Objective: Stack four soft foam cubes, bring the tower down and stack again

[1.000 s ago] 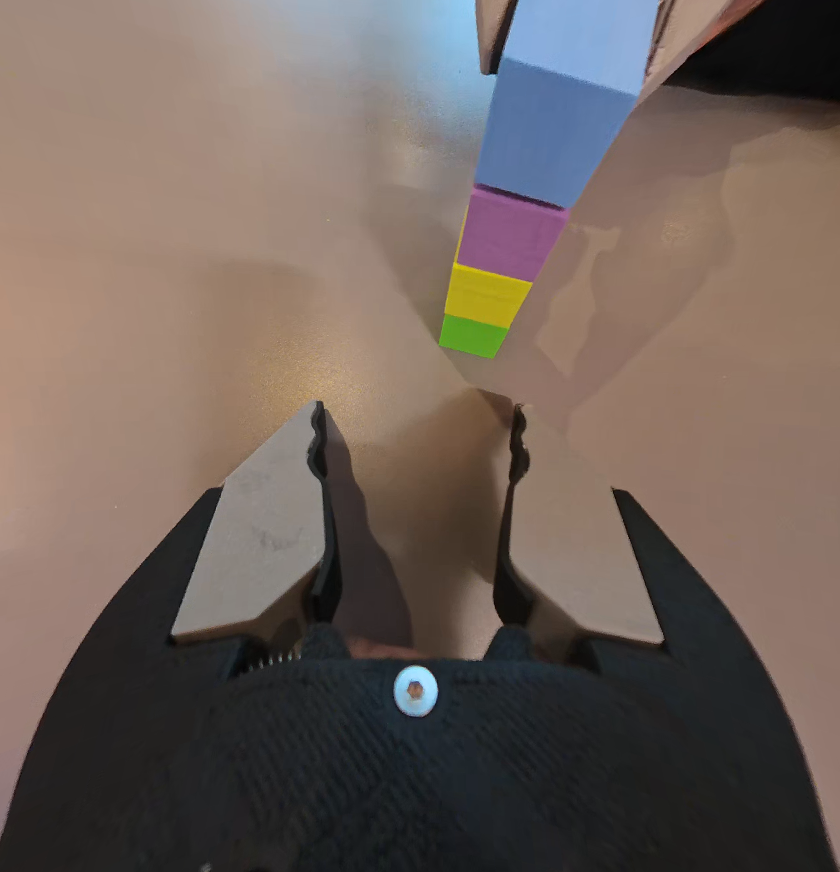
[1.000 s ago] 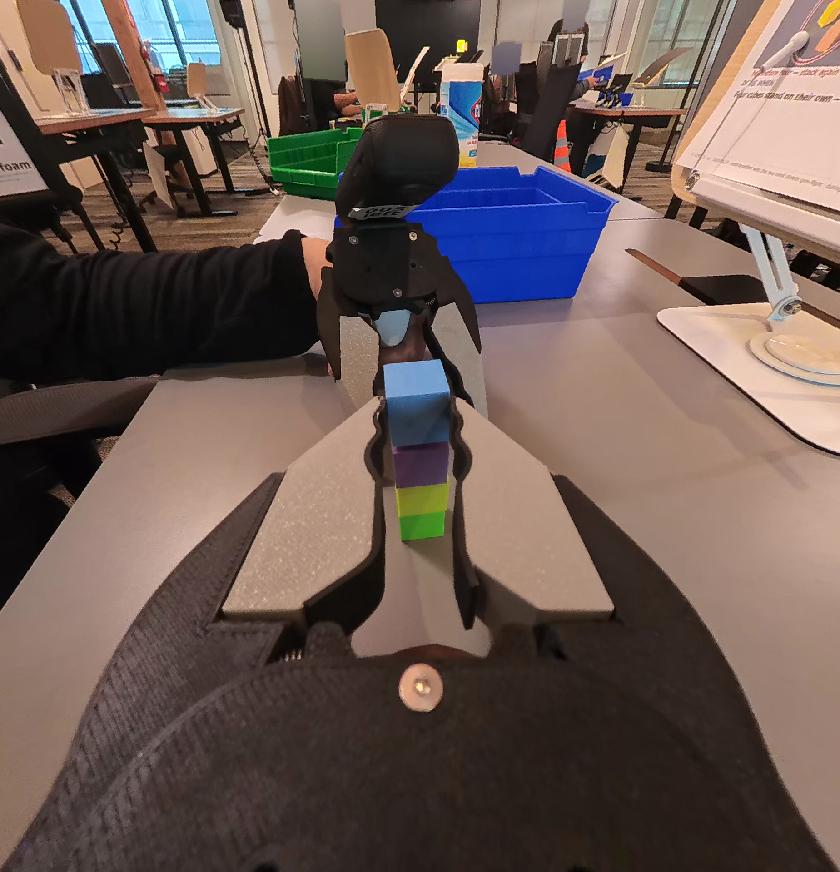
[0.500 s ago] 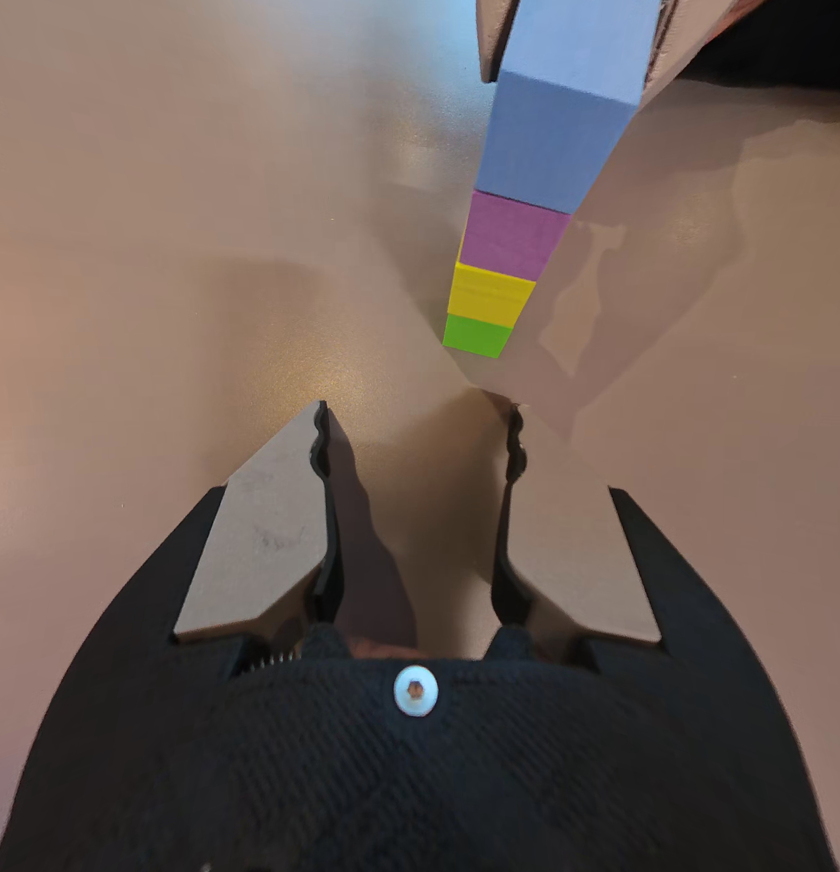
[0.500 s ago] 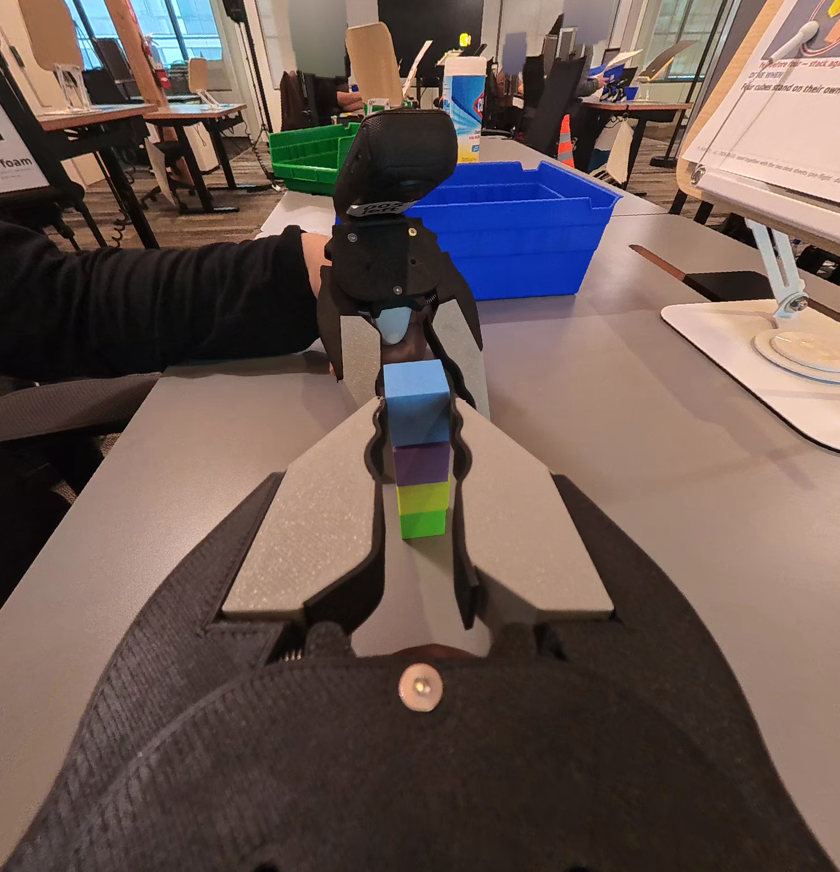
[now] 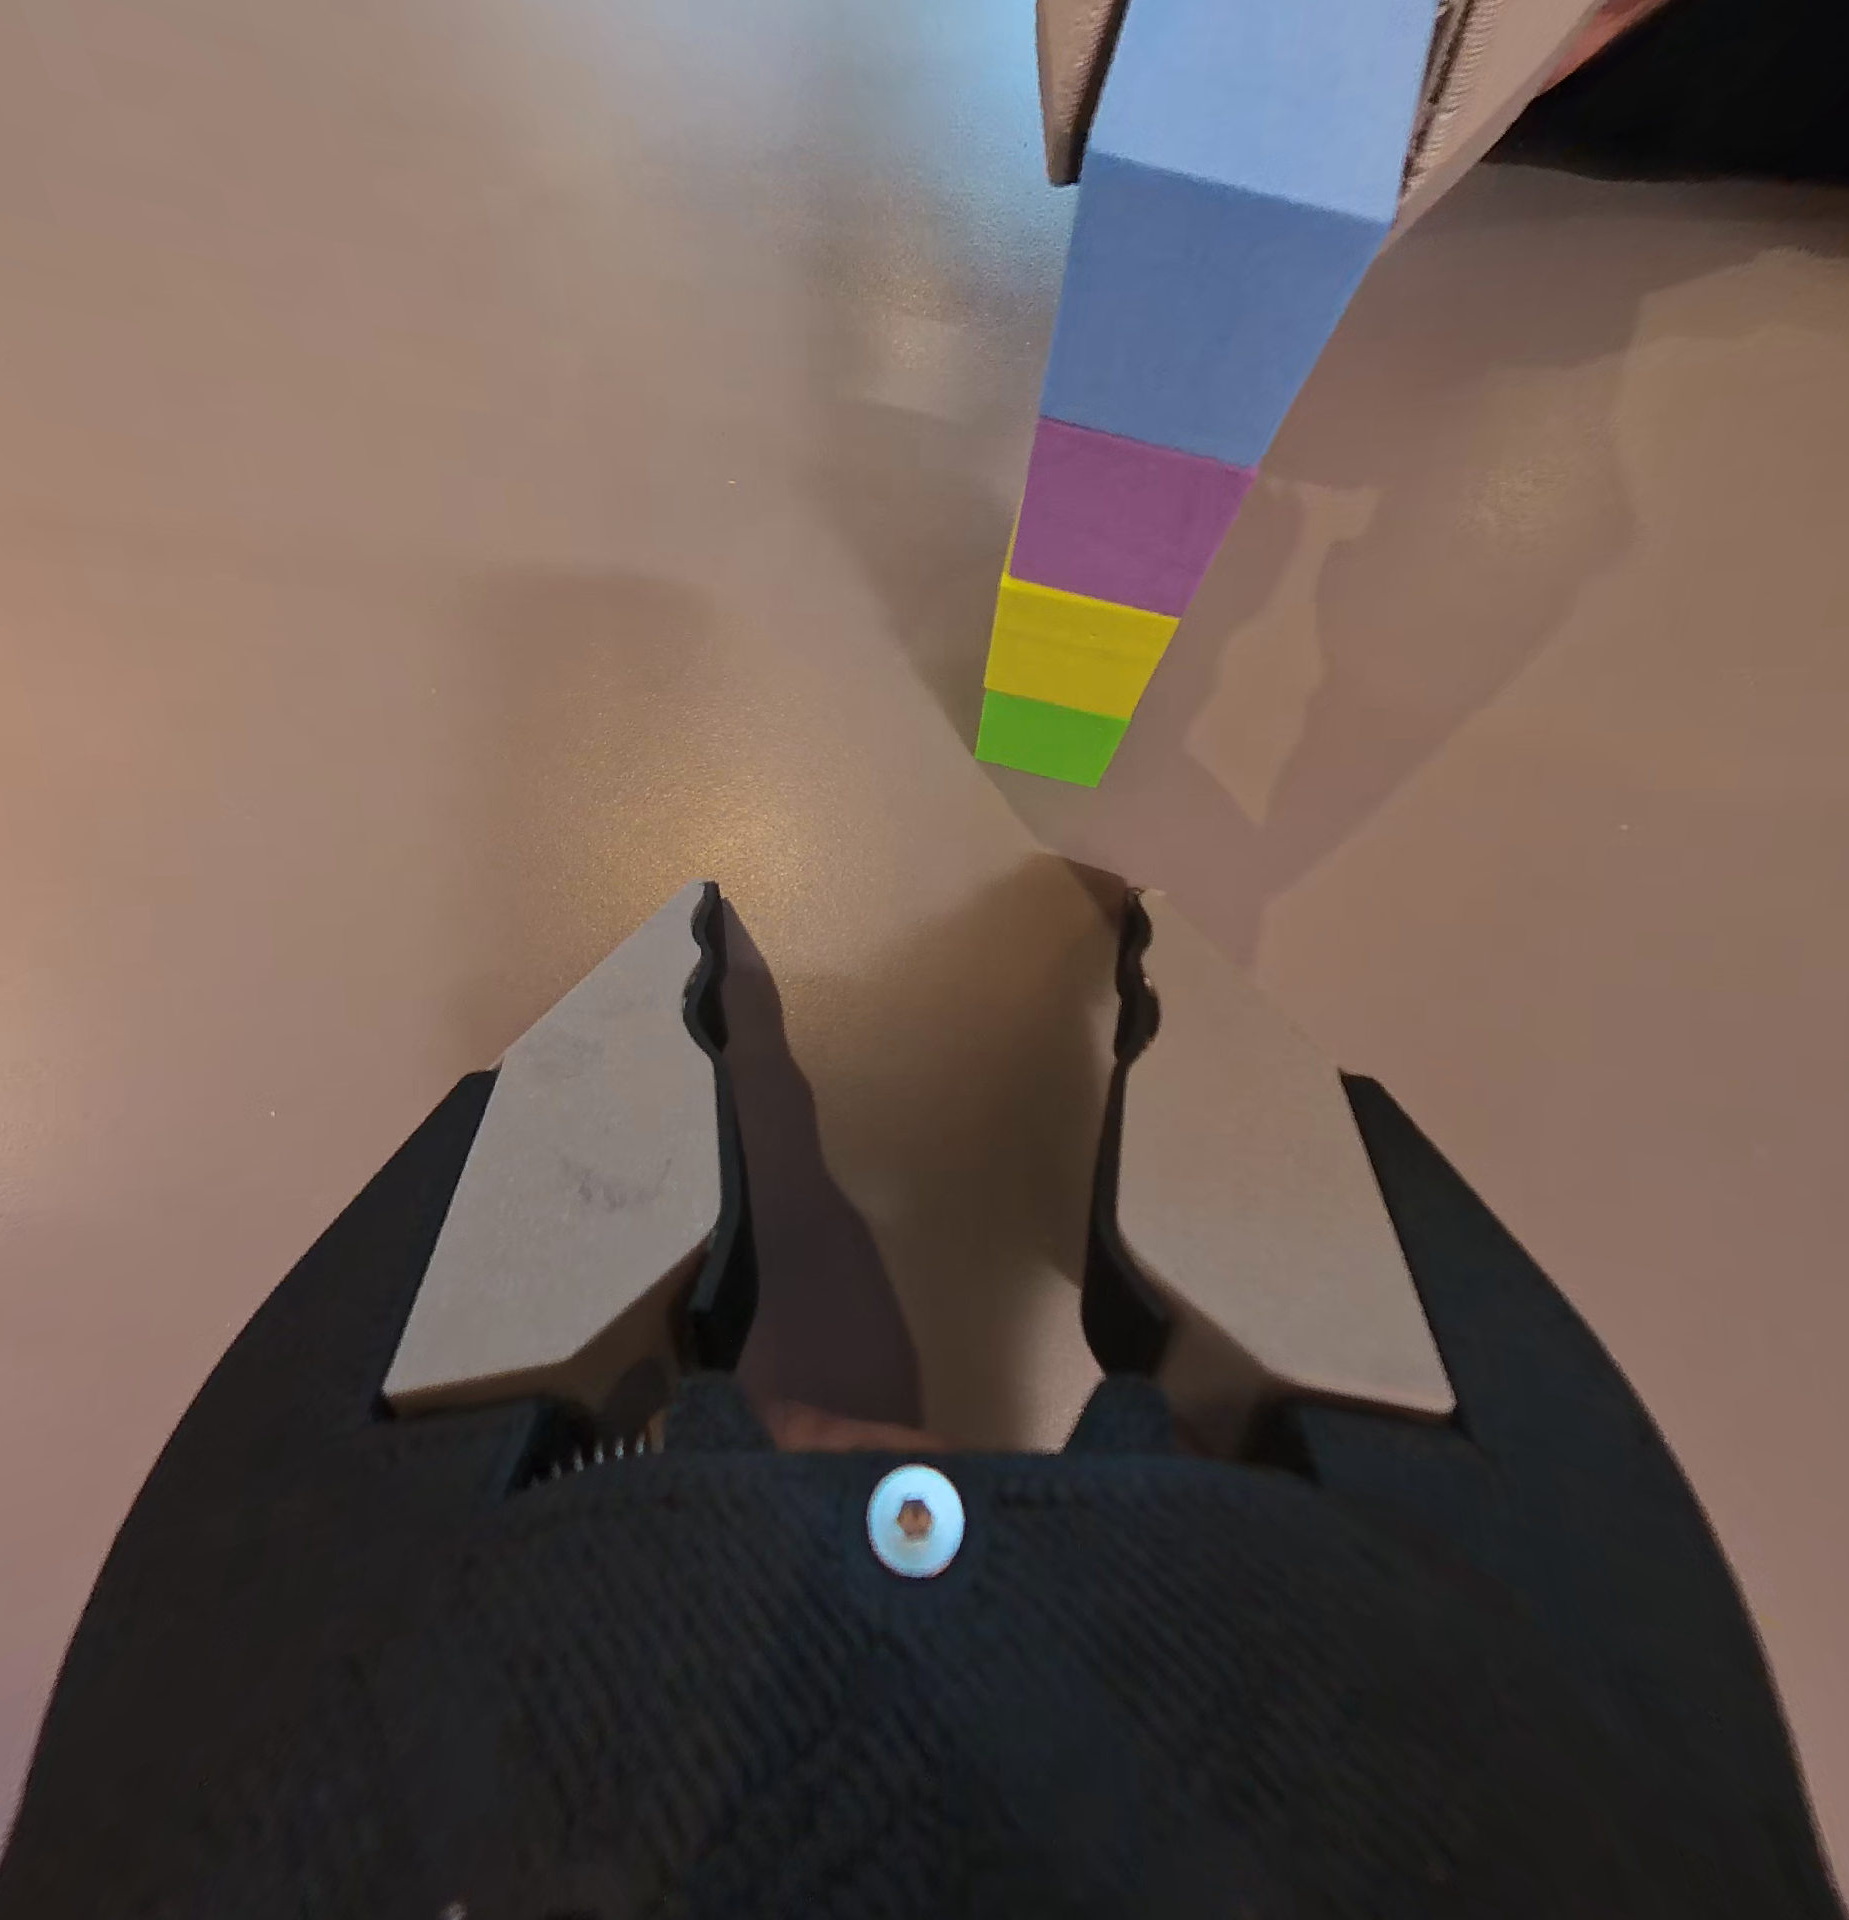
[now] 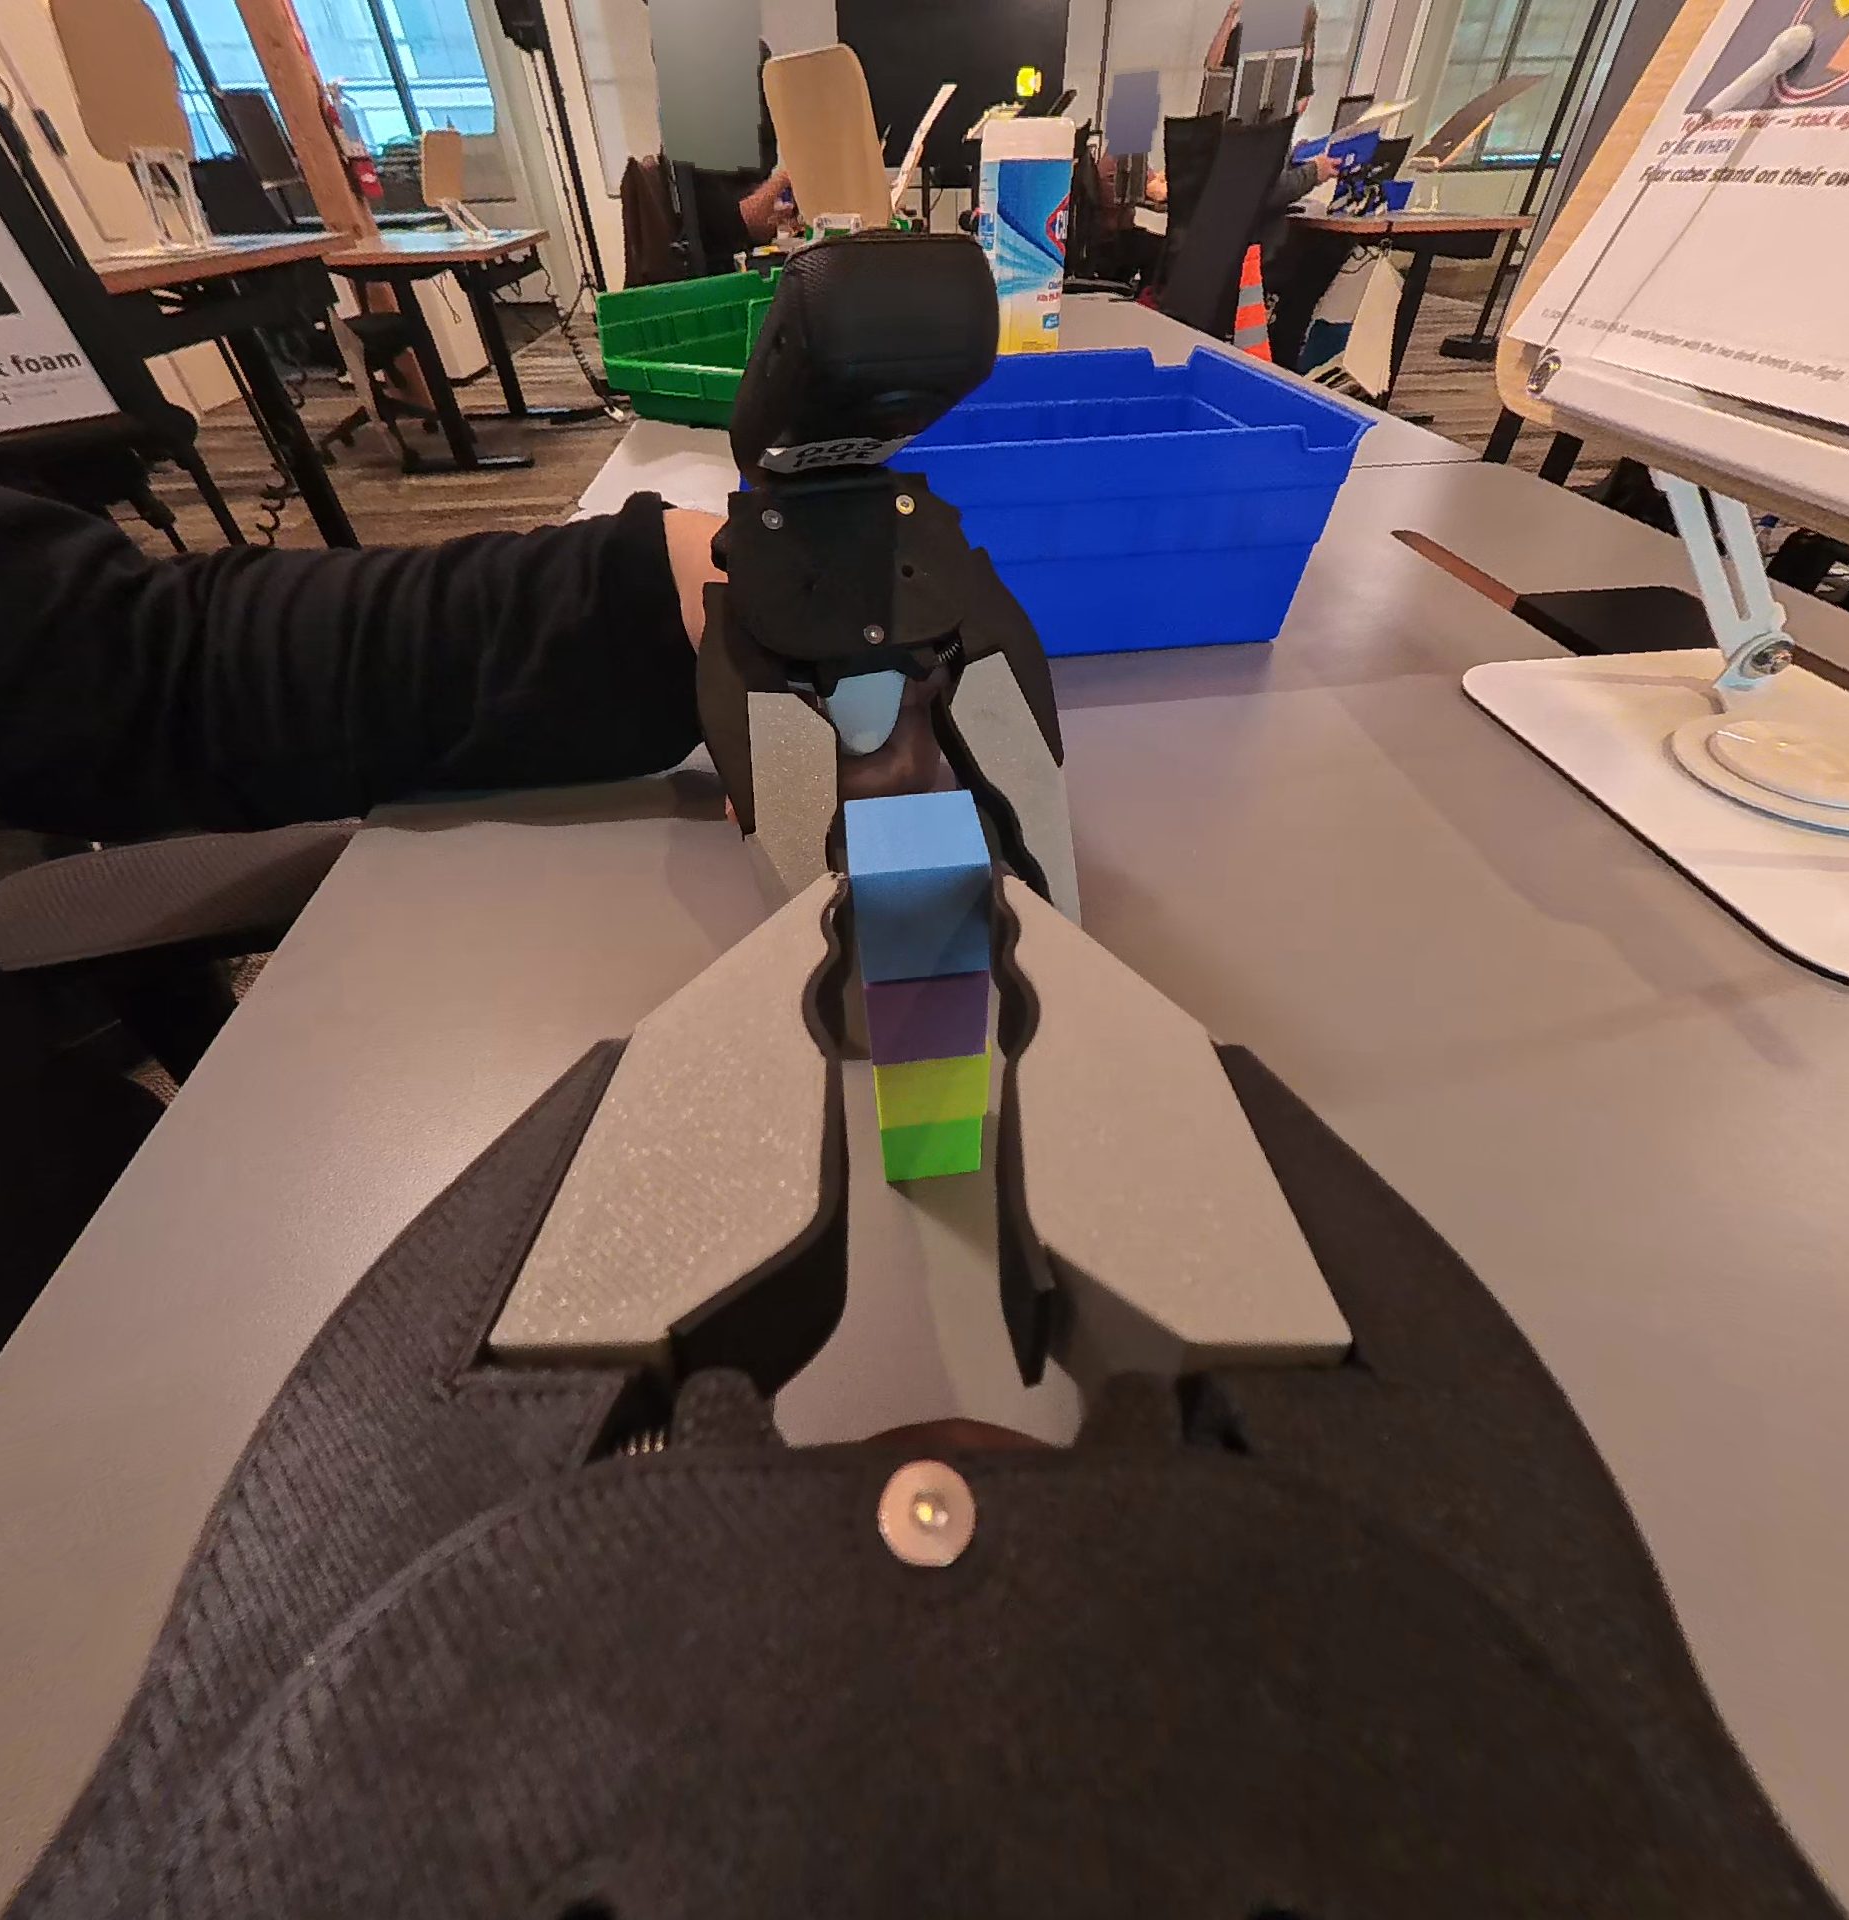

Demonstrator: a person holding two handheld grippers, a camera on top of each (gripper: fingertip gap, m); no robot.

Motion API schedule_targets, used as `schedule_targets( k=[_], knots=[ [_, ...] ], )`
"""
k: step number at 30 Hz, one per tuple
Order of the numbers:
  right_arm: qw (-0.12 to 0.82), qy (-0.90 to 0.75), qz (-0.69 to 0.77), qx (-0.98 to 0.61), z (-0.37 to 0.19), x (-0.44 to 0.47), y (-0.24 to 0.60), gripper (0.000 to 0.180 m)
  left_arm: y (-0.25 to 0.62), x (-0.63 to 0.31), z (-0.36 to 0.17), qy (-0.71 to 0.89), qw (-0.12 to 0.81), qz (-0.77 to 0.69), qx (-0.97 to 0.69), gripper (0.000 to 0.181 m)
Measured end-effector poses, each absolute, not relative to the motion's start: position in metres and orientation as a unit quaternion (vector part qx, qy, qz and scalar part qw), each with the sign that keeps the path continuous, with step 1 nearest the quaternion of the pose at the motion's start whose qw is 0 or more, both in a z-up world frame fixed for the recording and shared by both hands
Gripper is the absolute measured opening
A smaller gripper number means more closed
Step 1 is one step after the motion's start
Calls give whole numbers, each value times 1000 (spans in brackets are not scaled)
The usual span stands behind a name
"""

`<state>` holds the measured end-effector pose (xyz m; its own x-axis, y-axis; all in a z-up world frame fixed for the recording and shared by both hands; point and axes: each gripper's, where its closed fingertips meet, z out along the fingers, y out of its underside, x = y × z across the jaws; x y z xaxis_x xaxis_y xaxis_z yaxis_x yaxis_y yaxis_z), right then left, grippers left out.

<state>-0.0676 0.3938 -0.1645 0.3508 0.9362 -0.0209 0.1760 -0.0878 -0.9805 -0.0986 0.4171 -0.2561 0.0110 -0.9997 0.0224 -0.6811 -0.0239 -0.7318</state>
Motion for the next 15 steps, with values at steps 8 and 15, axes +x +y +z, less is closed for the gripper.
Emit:
schedule_targets(
  k=[8, 15],
  knots=[
    [512, -432, 374, -641, -166, -67, 394, 23, 417, -98, -256, 642, 277, -287, -655, 75],
    [510, -431, 378, -641, -166, -67, 394, 23, 417, -98, -256, 643, 277, -287, -654, 76]
  ],
)
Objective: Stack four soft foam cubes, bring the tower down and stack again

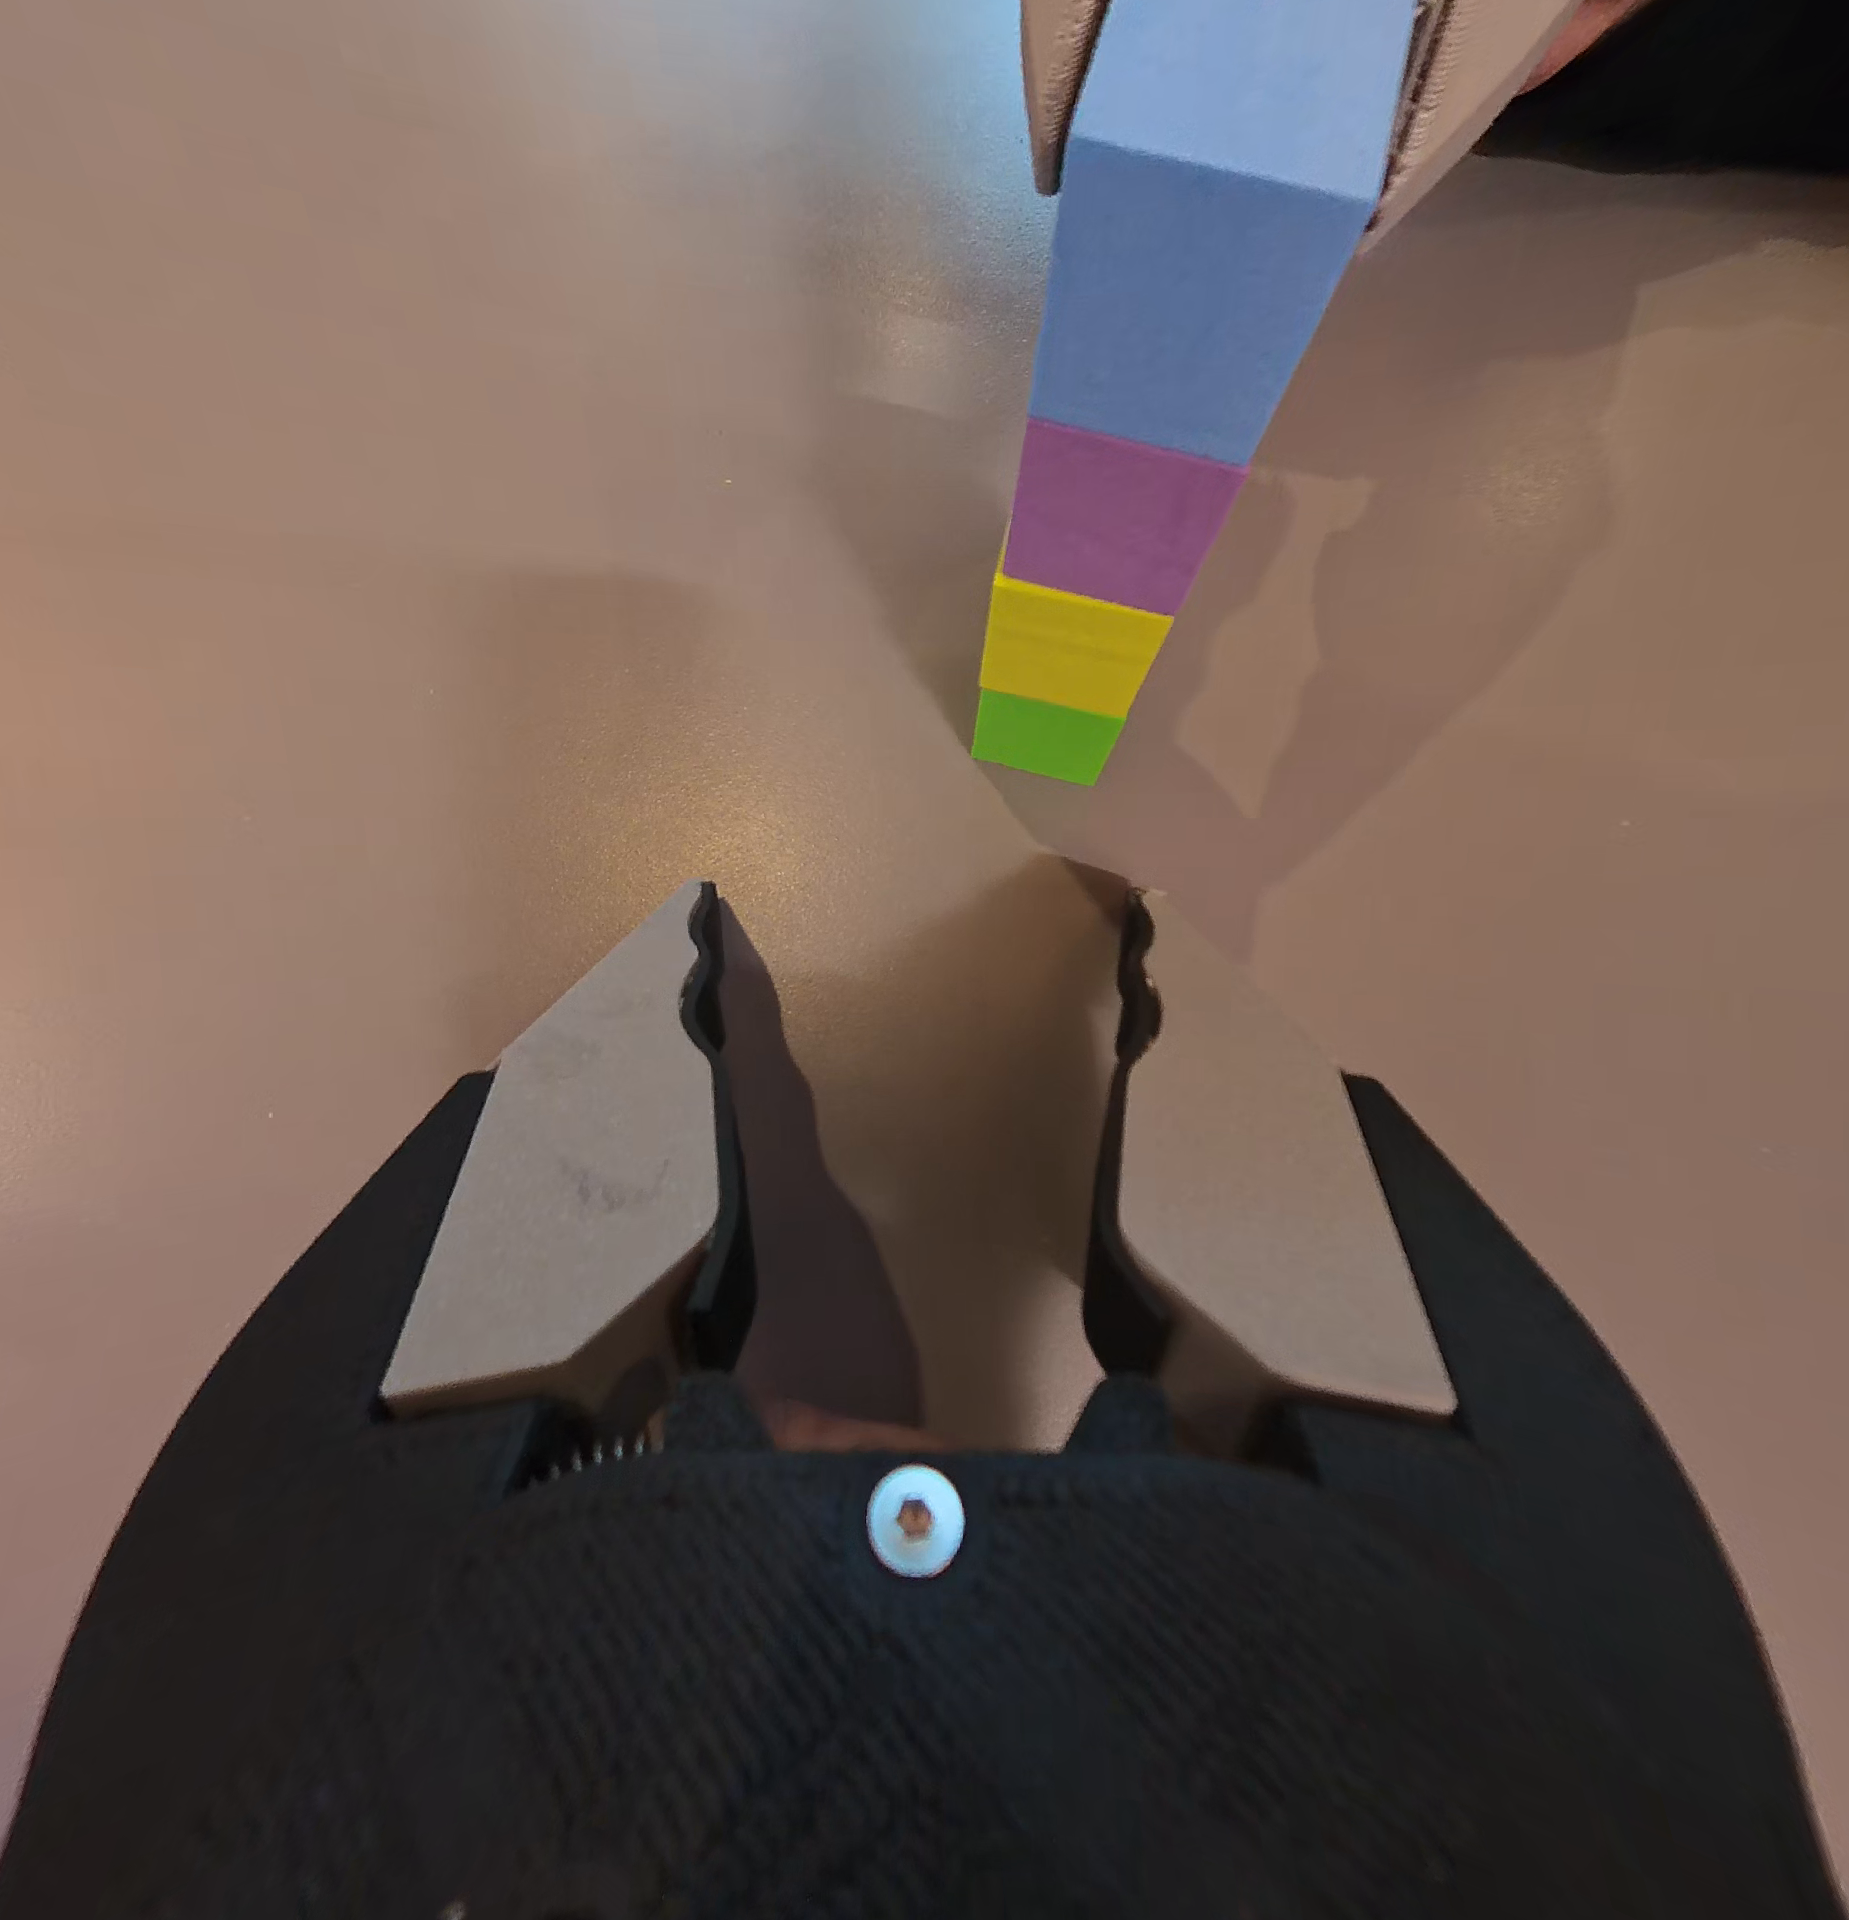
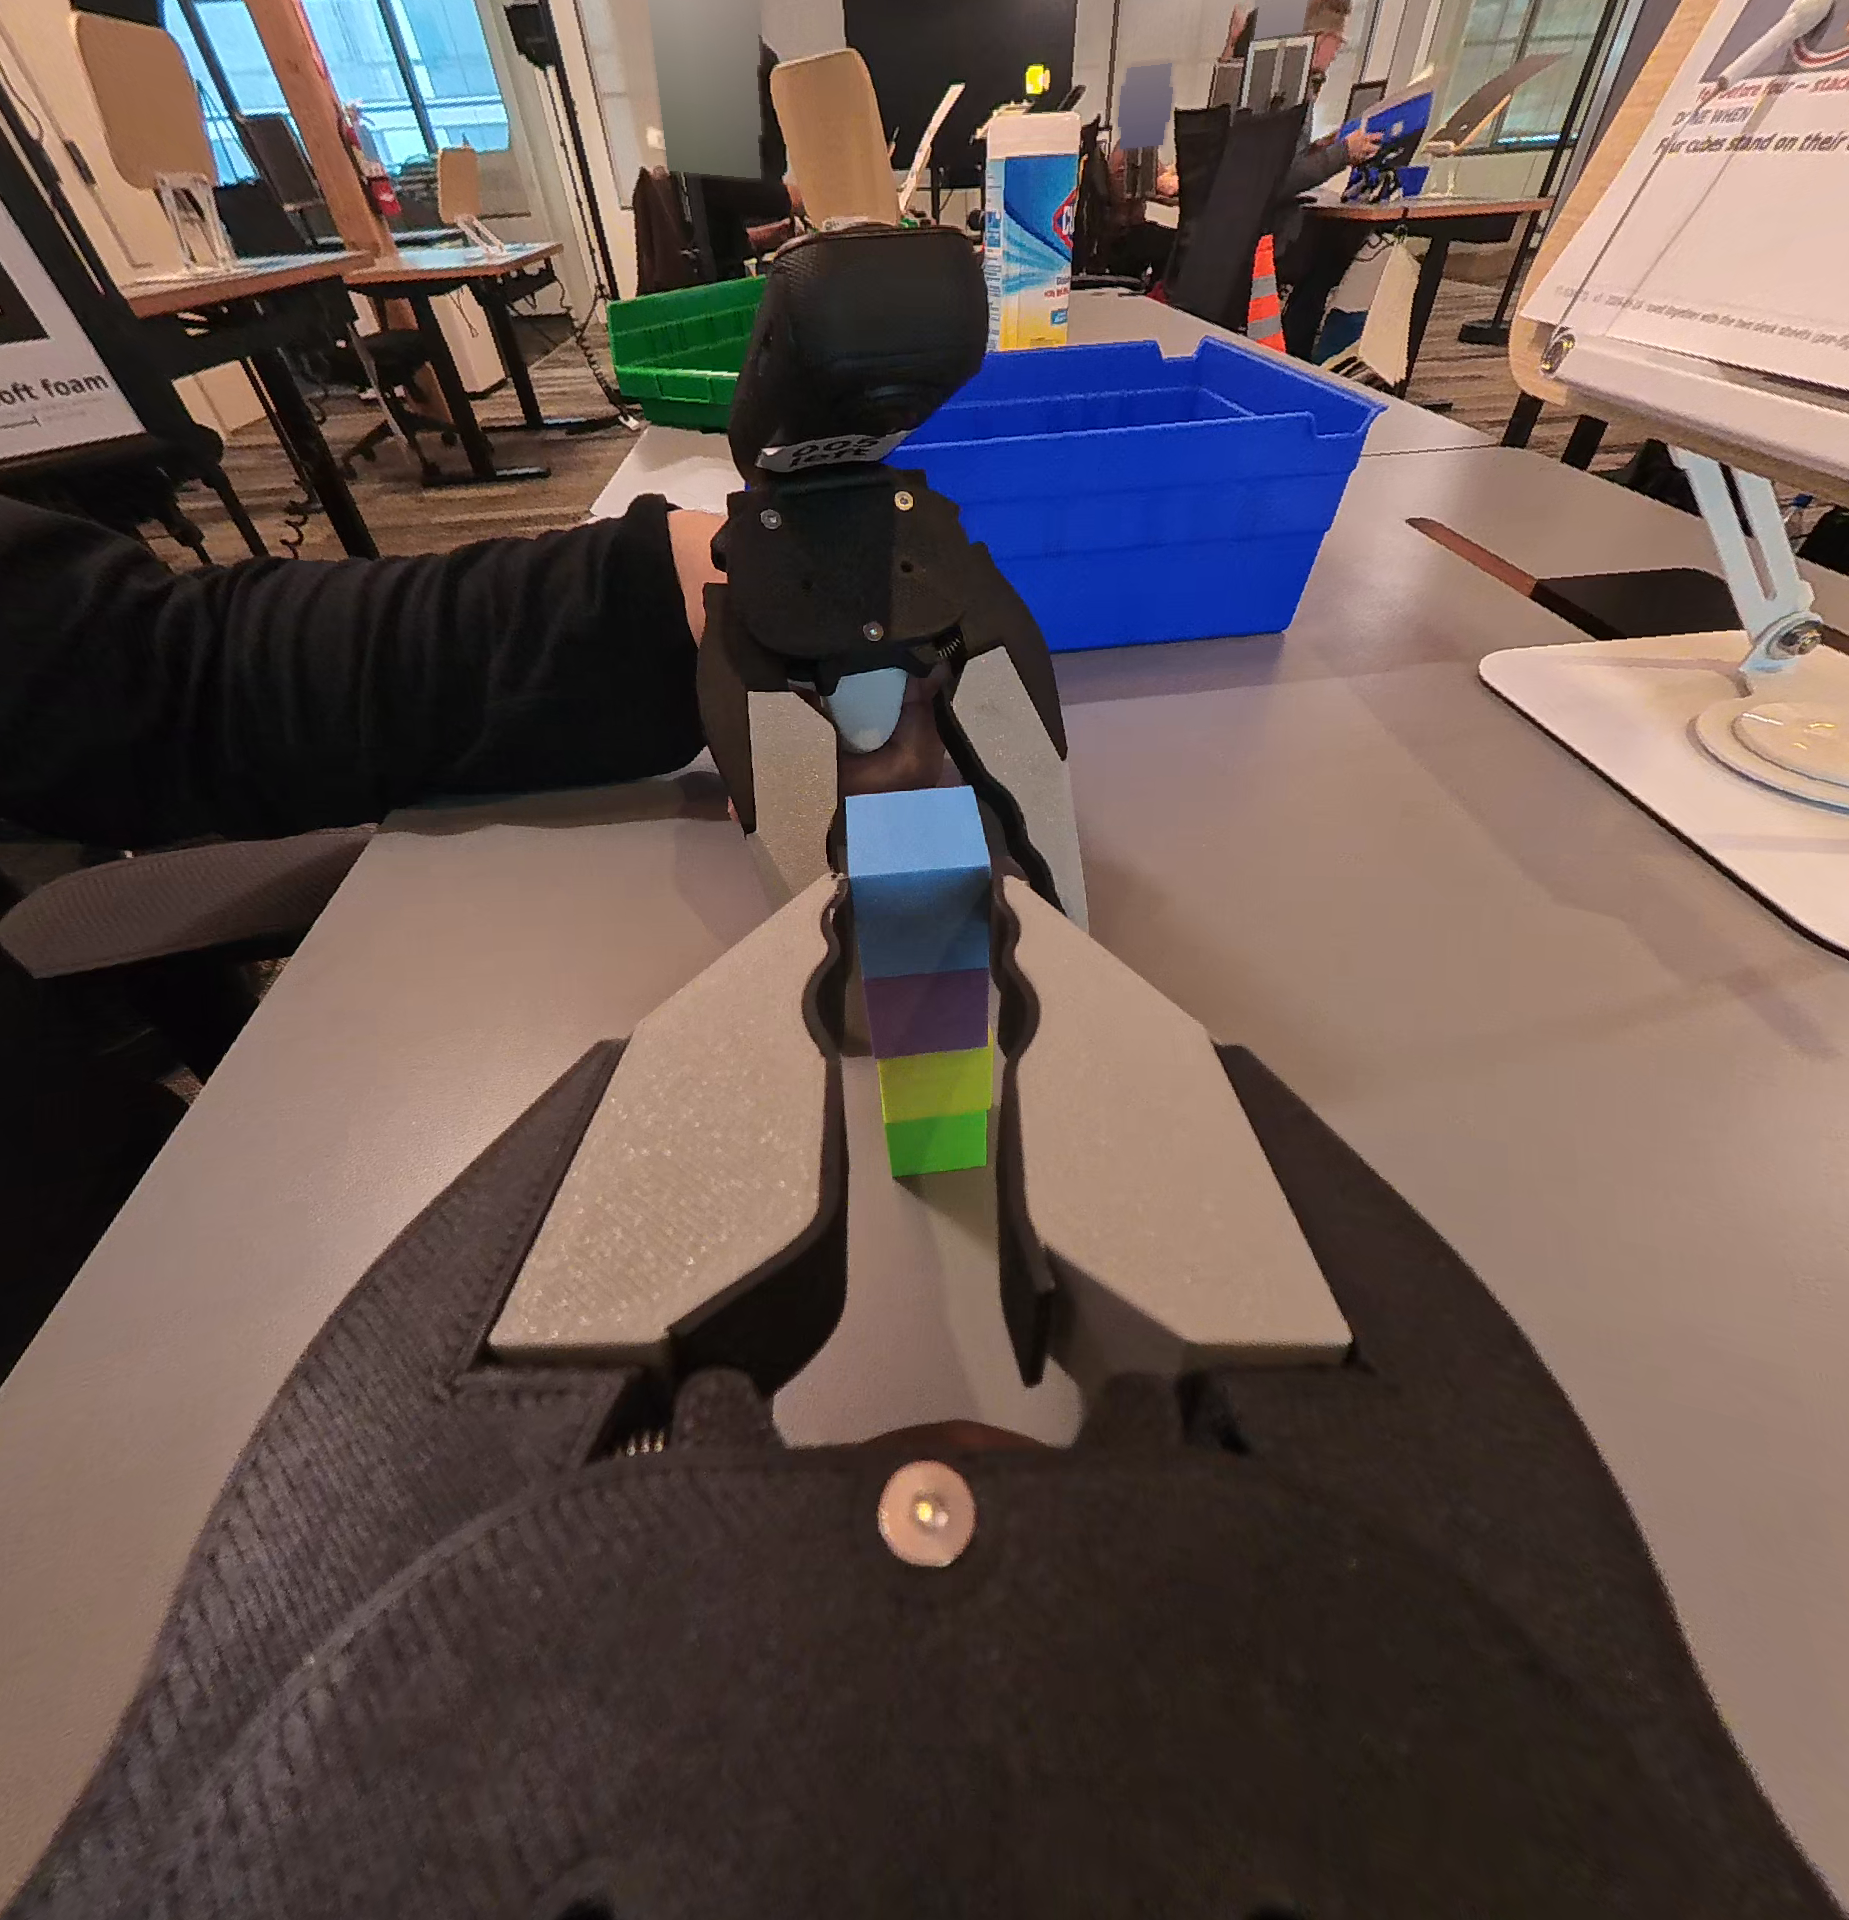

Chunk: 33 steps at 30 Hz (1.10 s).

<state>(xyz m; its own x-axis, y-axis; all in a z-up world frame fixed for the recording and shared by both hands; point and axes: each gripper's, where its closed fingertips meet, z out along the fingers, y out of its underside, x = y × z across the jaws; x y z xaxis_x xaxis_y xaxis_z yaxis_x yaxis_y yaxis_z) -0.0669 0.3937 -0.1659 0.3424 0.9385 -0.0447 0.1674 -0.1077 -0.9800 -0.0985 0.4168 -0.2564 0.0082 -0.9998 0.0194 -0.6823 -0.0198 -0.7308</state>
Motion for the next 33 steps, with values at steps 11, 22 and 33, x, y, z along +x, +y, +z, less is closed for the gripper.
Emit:
schedule_targets(
  k=[11, 22, 33],
  knots=[
    [513, -425, 380, -642, -164, -67, 395, 39, 416, -99, -256, 643, 275, -289, -654, 78],
    [540, -473, 386, -579, -132, -52, 366, 0, 415, -99, -257, 646, 279, -282, -653, 79],
    [405, -608, 229, -644, -234, -91, 360, 0, 415, -99, -257, 646, 280, -281, -653, 78]
  ],
)
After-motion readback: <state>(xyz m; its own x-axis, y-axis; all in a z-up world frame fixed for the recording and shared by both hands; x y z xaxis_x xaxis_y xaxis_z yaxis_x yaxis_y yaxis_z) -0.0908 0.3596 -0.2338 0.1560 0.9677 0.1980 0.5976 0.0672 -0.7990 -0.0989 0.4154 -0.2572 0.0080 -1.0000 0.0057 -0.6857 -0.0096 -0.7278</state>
